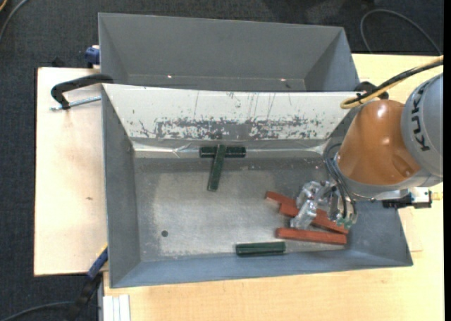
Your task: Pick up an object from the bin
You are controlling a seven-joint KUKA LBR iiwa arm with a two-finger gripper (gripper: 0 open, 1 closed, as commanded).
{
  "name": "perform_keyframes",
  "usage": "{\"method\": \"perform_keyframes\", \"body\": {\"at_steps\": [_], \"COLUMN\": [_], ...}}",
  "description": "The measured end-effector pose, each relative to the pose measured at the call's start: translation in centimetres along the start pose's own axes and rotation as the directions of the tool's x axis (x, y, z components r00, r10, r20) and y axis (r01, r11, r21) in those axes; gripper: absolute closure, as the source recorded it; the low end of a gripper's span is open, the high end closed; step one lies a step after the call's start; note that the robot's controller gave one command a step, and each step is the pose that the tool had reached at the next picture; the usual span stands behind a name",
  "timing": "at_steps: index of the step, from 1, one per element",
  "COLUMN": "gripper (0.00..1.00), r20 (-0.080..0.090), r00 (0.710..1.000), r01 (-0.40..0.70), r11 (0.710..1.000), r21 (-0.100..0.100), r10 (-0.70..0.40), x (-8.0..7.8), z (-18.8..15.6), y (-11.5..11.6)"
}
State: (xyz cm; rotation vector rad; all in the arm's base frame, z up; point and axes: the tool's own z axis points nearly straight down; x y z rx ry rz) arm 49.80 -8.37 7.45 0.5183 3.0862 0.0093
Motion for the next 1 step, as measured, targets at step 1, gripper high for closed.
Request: {"method": "perform_keyframes", "body": {"at_steps": [1], "gripper": [1.0], "r20": [0.005], "r00": [0.999], "r01": [0.041], "r11": [0.999], "r21": [0.003], "r10": [-0.041], "x": [-4.57], "z": [-12.68], "y": [4.34]}}
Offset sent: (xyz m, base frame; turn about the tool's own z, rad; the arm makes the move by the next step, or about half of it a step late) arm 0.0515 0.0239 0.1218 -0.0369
